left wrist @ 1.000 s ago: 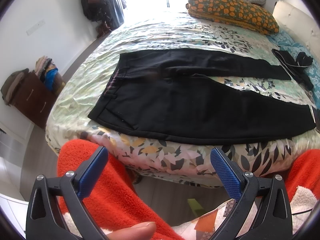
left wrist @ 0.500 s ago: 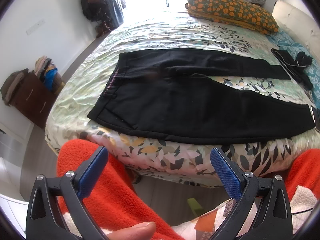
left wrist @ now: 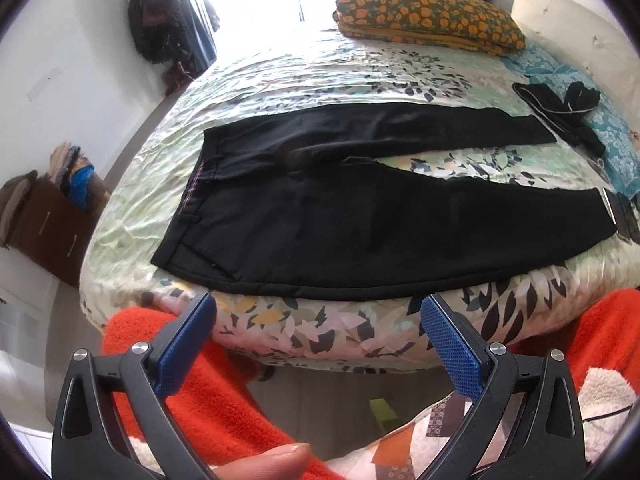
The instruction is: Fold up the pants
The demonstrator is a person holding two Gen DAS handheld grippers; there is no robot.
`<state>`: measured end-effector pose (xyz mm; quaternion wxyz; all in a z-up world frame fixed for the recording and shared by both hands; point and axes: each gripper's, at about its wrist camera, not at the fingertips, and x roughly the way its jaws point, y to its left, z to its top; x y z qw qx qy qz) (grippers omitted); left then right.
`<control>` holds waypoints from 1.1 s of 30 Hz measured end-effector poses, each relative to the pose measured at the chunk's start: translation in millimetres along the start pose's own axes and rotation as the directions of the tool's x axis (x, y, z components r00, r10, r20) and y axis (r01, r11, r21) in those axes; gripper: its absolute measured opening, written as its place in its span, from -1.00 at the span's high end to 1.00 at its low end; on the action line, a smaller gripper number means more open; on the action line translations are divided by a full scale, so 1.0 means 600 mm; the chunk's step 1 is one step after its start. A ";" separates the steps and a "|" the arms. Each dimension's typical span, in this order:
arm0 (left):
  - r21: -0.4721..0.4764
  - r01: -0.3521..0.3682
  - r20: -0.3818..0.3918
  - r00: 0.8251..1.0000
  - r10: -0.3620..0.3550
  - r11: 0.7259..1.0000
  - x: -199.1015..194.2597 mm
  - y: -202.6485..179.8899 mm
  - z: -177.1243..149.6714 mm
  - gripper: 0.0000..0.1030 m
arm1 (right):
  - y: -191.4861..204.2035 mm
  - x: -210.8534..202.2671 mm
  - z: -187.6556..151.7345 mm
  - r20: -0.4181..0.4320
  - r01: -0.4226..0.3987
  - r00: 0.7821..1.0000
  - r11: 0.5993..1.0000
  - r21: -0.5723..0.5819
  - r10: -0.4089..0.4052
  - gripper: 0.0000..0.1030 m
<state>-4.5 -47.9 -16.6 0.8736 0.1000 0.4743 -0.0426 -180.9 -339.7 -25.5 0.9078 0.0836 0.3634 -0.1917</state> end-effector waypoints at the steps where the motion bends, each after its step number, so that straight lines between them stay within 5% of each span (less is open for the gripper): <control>1: 0.010 0.003 0.006 1.000 -0.003 1.000 -0.002 -0.008 0.005 -0.99 | -0.005 -0.002 0.000 0.003 0.009 1.000 1.000 0.009 -0.009 -1.00; 15: 0.139 0.060 0.065 0.995 -0.070 0.988 -0.029 -0.077 0.055 -0.99 | -0.079 -0.036 0.002 0.028 0.115 0.992 0.984 0.139 -0.120 -1.00; 33: 0.136 0.034 0.172 0.983 -0.057 0.990 -0.078 -0.077 0.100 -0.99 | -0.110 -0.059 0.051 0.094 0.157 0.980 0.974 0.165 -0.174 -1.00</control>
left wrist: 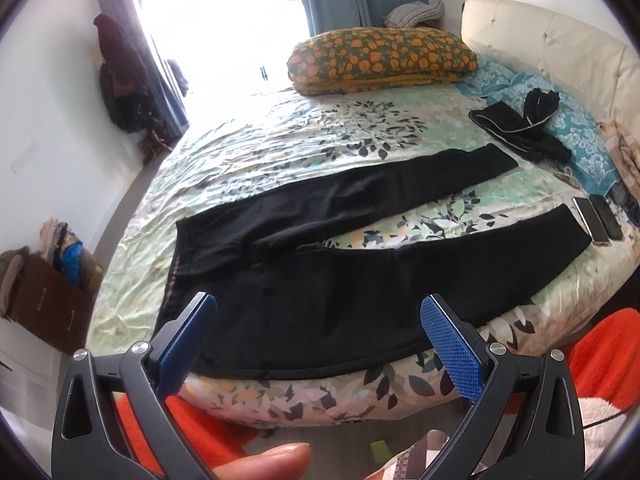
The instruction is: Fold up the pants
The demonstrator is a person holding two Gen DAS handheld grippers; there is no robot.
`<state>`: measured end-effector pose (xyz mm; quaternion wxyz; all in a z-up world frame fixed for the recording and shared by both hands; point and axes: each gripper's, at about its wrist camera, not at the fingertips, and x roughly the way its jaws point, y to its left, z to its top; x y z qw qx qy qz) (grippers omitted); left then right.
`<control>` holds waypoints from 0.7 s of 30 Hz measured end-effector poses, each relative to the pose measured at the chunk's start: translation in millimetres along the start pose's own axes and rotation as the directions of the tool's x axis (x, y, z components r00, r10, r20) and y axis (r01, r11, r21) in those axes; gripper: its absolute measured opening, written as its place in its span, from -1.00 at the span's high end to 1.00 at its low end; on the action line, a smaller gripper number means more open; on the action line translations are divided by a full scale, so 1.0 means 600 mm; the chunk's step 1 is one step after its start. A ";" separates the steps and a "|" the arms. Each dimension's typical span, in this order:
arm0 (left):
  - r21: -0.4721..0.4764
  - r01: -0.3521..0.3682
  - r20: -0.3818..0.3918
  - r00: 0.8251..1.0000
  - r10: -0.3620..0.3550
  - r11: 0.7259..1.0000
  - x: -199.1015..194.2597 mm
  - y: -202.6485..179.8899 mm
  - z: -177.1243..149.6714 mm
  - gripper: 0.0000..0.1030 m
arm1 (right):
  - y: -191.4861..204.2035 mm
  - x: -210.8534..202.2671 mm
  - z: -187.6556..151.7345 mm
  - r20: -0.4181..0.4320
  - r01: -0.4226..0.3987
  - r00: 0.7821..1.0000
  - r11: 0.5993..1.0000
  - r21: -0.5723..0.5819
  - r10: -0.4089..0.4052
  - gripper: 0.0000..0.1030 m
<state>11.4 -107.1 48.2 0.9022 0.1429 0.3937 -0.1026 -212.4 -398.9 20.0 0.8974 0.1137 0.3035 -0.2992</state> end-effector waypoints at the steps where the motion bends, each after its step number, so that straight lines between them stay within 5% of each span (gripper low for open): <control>1: -0.002 0.003 0.001 1.000 -0.003 1.000 -0.002 0.002 -0.002 -0.99 | 0.000 -0.001 0.000 0.002 0.000 1.000 1.000 -0.002 0.000 -1.00; 14: -0.028 0.023 0.003 1.000 -0.023 0.999 -0.029 0.021 -0.027 -0.99 | 0.002 -0.053 0.004 0.055 -0.016 0.998 0.999 -0.039 0.018 -1.00; 21: -0.038 -0.014 -0.070 0.997 0.012 0.999 0.017 0.019 -0.023 -0.99 | 0.004 -0.001 0.005 -0.006 -0.078 0.997 0.996 -0.044 0.078 -1.00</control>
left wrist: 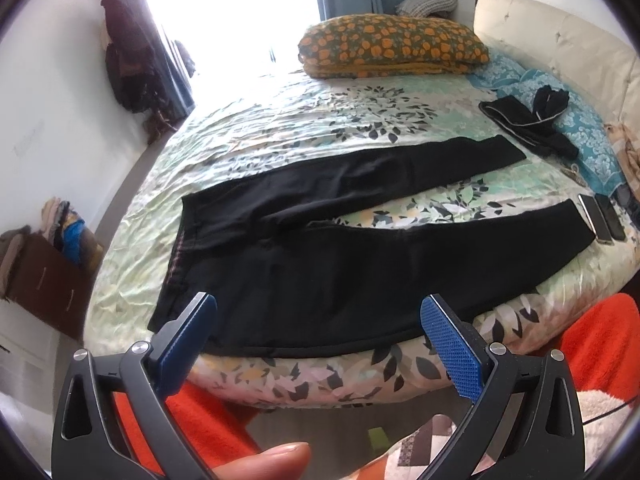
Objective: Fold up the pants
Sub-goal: 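Lower the right tool to a trouser leg hem and close on it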
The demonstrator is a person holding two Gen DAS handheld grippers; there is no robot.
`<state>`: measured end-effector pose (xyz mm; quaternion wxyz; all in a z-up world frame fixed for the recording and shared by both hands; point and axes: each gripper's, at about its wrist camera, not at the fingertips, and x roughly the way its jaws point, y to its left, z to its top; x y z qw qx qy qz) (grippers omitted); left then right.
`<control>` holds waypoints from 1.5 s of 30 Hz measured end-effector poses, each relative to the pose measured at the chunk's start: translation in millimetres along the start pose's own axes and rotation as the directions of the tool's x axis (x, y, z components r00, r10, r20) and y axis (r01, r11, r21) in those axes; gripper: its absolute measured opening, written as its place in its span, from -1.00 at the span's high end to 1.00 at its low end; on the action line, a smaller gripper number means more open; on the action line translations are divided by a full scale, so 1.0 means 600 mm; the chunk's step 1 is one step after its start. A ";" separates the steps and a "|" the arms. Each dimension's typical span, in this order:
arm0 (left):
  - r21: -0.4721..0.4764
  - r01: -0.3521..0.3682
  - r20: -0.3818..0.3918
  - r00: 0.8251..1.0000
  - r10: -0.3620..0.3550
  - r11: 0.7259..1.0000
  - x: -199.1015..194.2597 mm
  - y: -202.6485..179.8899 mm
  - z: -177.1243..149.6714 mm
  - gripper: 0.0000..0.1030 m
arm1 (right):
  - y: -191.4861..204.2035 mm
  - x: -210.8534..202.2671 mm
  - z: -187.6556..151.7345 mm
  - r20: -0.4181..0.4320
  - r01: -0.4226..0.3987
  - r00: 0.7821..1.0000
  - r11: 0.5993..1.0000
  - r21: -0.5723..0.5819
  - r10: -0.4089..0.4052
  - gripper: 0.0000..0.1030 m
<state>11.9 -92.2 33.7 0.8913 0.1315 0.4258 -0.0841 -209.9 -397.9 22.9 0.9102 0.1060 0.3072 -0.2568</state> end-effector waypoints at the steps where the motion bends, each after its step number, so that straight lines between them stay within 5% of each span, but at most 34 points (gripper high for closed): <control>1: 0.003 -0.002 -0.015 1.000 0.002 1.000 0.011 -0.001 0.002 -0.99 | -0.002 0.013 -0.001 -0.019 -0.011 1.000 1.000 0.004 0.011 -1.00; 11: 0.005 0.012 -0.241 0.970 -0.011 1.000 0.203 0.054 0.032 -0.98 | -0.022 0.149 0.003 -0.177 -0.128 0.978 0.989 -0.070 0.114 -1.00; 19: -0.174 0.031 -0.289 0.954 -0.081 0.984 0.322 0.116 0.093 -0.98 | -0.062 0.348 0.098 -0.299 -0.311 0.909 0.950 -0.022 0.291 -1.00; 27: -0.240 -0.015 -0.311 0.948 -0.062 0.971 0.386 0.136 0.105 -0.98 | -0.104 0.666 0.220 -0.434 -0.255 0.877 0.965 -0.054 0.207 -1.00; 33: -0.297 -0.029 -0.369 0.926 -0.086 0.954 0.410 0.143 0.068 -0.98 | -0.132 0.909 0.319 -0.524 -0.210 0.840 0.975 -0.074 0.141 -1.00; 36: -0.259 -0.056 -0.386 0.921 -0.050 0.964 0.419 0.136 0.056 -0.98 | -0.137 1.000 0.335 -0.558 -0.175 0.821 0.984 -0.041 0.123 -0.93; 39: -0.238 -0.066 -0.413 0.910 -0.039 0.969 0.432 0.127 0.049 -0.98 | -0.133 1.068 0.334 -0.577 -0.154 0.808 0.988 -0.006 0.122 -0.51; 43: -0.235 -0.072 -0.445 0.894 -0.042 0.969 0.449 0.116 0.044 -0.98 | -0.122 1.122 0.320 -0.593 -0.120 0.800 0.993 -0.003 0.095 -0.50; 45: -0.228 -0.071 -0.448 0.893 -0.040 0.971 0.451 0.111 0.044 -0.98 | -0.118 1.152 0.308 -0.620 -0.119 0.778 0.993 0.010 0.099 -0.50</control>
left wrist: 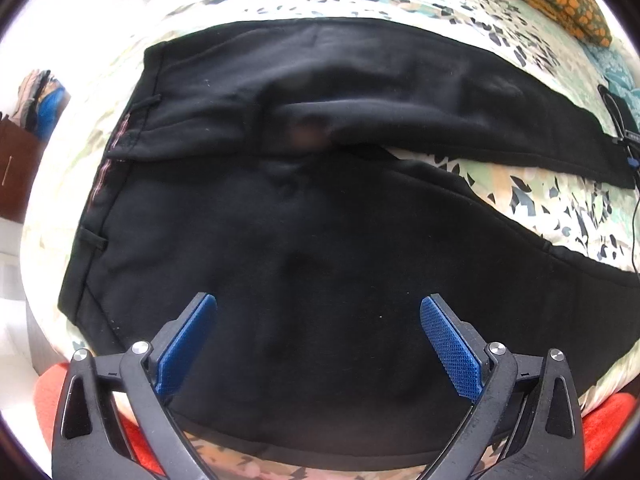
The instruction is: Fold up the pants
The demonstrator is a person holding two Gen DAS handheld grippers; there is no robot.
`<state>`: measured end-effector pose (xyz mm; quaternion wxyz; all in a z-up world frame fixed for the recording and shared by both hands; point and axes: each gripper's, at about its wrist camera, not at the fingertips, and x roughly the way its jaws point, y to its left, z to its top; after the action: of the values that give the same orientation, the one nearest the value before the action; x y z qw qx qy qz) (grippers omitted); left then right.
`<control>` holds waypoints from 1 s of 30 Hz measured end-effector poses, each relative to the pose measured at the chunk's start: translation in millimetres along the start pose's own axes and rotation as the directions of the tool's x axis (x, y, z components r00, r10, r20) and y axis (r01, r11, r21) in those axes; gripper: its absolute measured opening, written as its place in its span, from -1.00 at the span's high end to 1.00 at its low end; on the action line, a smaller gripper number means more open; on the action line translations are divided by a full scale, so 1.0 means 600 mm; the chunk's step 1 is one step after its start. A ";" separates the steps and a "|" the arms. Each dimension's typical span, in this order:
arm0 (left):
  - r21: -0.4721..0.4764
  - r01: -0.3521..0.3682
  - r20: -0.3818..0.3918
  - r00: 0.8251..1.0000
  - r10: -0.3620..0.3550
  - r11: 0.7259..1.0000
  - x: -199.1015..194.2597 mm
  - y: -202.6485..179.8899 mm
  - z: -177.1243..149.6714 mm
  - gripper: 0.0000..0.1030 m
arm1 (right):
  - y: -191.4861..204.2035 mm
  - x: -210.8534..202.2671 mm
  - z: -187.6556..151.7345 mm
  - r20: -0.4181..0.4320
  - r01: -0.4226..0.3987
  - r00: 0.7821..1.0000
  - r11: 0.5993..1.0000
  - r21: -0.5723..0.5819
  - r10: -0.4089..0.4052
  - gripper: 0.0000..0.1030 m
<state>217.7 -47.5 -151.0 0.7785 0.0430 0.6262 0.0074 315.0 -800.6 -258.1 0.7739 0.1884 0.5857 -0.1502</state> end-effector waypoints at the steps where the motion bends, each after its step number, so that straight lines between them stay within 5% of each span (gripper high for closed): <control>1: 0.004 -0.003 0.001 1.000 0.003 1.000 0.000 -0.002 0.000 -0.98 | 0.000 0.009 0.003 -0.006 0.000 1.000 1.000 -0.002 0.000 -0.39; 2: 0.009 -0.007 0.003 1.000 0.007 1.000 -0.001 -0.005 0.000 -0.98 | 0.003 0.015 0.004 -0.005 0.003 1.000 1.000 -0.021 -0.003 0.15; 4: 0.007 -0.010 0.004 1.000 0.010 1.000 0.000 -0.007 0.001 -0.98 | 0.010 0.010 0.006 0.023 0.013 1.000 0.997 -0.069 -0.012 0.81; 5: 0.002 -0.007 0.004 1.000 0.007 1.000 0.001 -0.008 0.002 -0.98 | 0.005 0.004 0.005 0.025 -0.009 1.000 0.998 -0.060 0.010 0.86; 10: -0.020 0.022 0.016 1.000 -0.022 1.000 -0.006 -0.012 0.010 -0.98 | 0.006 -0.088 -0.041 0.127 -0.095 0.986 0.988 -0.124 0.110 0.87; 19: 0.025 0.042 0.089 0.995 -0.044 0.999 -0.042 -0.004 0.051 -0.98 | 0.041 -0.275 -0.275 0.190 -0.173 0.952 0.932 -0.318 0.242 0.87; 24: -0.025 0.125 0.097 0.988 -0.123 0.992 -0.044 0.027 0.118 -0.98 | 0.034 -0.351 -0.415 0.231 -0.197 0.933 0.928 -0.317 0.277 0.87; 30: -0.049 0.232 0.053 0.972 -0.230 0.971 -0.016 0.020 0.223 -0.98 | 0.002 -0.411 -0.511 0.299 -0.211 0.914 0.950 -0.230 0.276 0.87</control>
<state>346.5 -43.8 -112.2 0.7893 -0.0515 0.6082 -0.0671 -11.5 -653.0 -94.9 0.8876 0.1566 0.4325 -0.0239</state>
